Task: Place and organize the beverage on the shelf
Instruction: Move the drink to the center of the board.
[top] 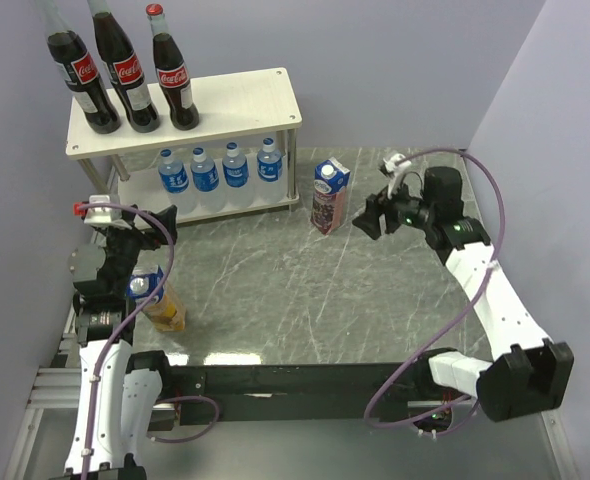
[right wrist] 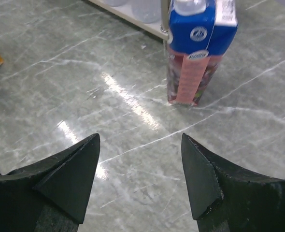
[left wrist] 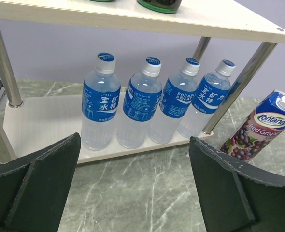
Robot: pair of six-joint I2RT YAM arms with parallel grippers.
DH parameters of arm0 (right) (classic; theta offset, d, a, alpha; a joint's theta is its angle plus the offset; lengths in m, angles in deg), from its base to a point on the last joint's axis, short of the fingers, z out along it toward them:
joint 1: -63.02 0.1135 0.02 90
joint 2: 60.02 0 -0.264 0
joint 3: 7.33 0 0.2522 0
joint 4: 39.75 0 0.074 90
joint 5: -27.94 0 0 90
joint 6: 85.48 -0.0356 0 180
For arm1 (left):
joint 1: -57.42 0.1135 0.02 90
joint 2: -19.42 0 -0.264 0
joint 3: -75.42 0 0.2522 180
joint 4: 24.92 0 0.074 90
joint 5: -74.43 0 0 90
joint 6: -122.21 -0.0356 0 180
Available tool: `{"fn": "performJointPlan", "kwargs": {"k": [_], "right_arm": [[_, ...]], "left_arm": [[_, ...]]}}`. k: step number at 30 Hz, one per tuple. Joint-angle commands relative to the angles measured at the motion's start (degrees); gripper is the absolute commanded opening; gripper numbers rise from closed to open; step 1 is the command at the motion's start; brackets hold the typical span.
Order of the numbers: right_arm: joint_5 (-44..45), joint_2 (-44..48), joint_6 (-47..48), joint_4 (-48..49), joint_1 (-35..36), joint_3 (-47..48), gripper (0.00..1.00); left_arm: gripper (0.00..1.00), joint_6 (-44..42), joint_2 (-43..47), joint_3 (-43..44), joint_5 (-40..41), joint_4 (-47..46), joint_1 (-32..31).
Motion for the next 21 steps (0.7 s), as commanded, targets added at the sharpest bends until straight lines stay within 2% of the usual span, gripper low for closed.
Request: {"fn": "performJointPlan", "kwargs": {"k": [1,4,7,9,11,14,17,19,21], "right_arm": [[6.67,-3.00,-0.27,0.62,3.75,7.16,0.74],[5.91,-3.98,0.95,-3.32,6.22,11.55,0.74],[-3.66,-4.42,6.84,-8.95,10.61,14.46,0.74],[-6.84,-4.94,9.57,-10.62,15.79,15.43,0.75],[-7.55,-6.26,11.06,-10.63,19.48,16.58,0.75],[-8.43,-9.76,11.42,-9.40,27.13,18.42,0.75],[-8.61,-14.07,10.46,-5.90,34.77,19.66,0.75],[-8.87,-15.84,10.20,0.33,40.21,18.70,0.75],[-7.39,-18.39,8.88,8.39,44.27,17.73,0.75]], "left_arm": [[0.99,0.78,2.03,-0.24,-0.95,-0.29,0.03],[1.00,0.69,2.65,0.02,0.01,0.32,-0.23],[1.00,1.39,3.97,0.29,2.73,0.59,-0.32],[1.00,3.48,5.28,0.20,6.06,0.59,-0.50],[0.99,5.86,6.77,0.02,13.79,0.06,-0.41],[0.99,8.77,8.88,0.46,22.22,1.20,-0.50],[0.99,8.34,11.17,1.08,24.88,2.78,-0.50],[0.99,8.07,12.23,1.43,27.07,3.14,-0.50],[0.99,8.07,14.25,0.91,32.60,3.14,-0.50]]}}
